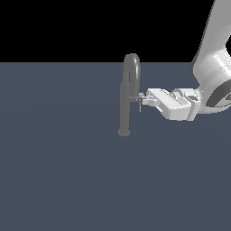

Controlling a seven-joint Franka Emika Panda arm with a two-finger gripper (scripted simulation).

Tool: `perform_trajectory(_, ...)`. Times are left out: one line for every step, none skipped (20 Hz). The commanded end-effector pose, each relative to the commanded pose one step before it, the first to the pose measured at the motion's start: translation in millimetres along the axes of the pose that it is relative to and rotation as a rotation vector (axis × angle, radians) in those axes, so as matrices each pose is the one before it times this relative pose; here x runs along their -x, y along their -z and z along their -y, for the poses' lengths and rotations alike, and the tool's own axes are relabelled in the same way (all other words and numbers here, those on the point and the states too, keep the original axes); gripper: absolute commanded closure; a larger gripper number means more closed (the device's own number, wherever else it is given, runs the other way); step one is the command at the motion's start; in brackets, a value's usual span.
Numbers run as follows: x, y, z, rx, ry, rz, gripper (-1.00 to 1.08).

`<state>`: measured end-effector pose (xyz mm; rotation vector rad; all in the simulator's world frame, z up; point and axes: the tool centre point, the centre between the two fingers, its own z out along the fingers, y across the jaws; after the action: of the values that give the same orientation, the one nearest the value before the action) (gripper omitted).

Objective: Turn on the faucet by rotating a designated handle.

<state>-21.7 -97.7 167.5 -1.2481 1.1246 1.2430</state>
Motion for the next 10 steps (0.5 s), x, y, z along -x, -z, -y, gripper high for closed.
perform_trajectory(-22.28,-4.32,14.8,-0.02225,-0.00984,-0.01954,1.08)
perform_trajectory(-3.3,-0.27,2.25,-0.00245,-0.00283,-0.00148,1.08)
perform_trajectory(-3.28,-0.26,2.24,-0.00245,-0.00283,-0.00148,1.08)
perform_trajectory(-3.23,-0.27,2.22,-0.00239,-0.00277,-0.00145,1.08)
perform_trajectory(-3.22,-0.26,2.2,-0.00239,-0.00277,-0.00145,1.08)
perform_trajectory(-3.19,-0.25,2.18,-0.00237,-0.00275,-0.00144,1.08)
perform_trajectory(-3.17,-0.25,2.17,-0.00235,-0.00273,-0.00143,1.08)
perform_trajectory(-3.14,-0.24,2.15,-0.00233,-0.00271,-0.00143,1.08)
perform_trajectory(-3.11,-0.24,2.13,-0.00231,-0.00268,-0.00142,1.08)
perform_trajectory(-3.08,-0.23,2.11,-0.00228,-0.00266,-0.00142,1.08)
